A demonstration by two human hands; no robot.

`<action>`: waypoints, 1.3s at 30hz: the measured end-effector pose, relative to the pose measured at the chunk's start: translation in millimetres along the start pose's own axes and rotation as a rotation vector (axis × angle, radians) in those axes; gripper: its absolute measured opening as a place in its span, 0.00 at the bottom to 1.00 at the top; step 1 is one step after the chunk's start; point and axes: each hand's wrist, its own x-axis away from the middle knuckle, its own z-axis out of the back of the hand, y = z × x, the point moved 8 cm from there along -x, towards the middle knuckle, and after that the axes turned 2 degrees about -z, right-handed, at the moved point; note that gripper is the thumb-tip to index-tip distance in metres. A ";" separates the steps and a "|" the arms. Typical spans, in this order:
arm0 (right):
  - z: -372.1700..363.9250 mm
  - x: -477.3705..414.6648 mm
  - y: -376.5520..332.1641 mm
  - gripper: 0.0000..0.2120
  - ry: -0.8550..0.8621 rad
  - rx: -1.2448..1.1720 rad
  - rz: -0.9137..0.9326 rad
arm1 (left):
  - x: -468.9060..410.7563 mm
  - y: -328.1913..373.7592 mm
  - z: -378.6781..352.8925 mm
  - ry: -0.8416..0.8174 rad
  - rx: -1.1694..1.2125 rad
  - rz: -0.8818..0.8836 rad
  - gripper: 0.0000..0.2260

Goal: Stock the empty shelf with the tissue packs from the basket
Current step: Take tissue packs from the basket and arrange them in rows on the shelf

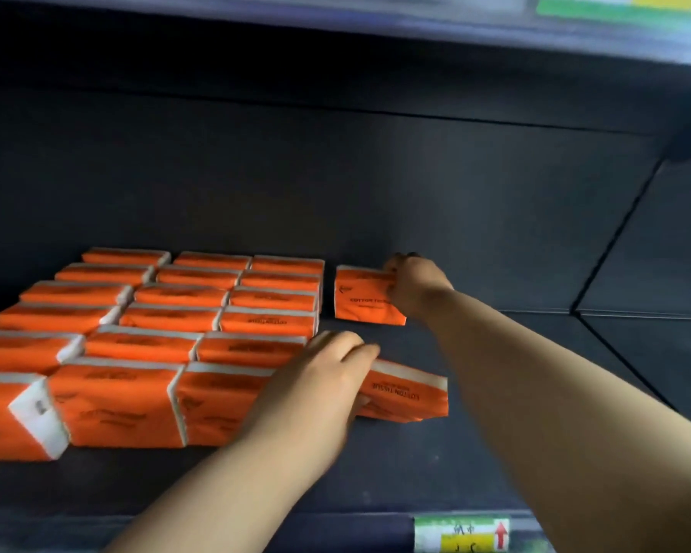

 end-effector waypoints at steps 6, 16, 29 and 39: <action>-20.1 -20.0 -6.1 0.22 -0.028 0.000 0.001 | -0.4 7.4 3.4 -0.015 -0.026 -0.016 0.28; -23.8 -40.8 -9.8 0.21 -0.023 0.004 0.006 | -6.0 0.2 0.8 0.012 -0.014 0.009 0.27; 7.8 -43.8 0.4 0.23 -0.012 -0.085 0.075 | -16.0 -14.7 8.0 0.057 -0.029 0.038 0.26; 34.4 -27.8 18.8 0.19 0.073 -0.124 0.144 | -110.8 -38.0 -3.2 -0.088 -0.075 0.180 0.18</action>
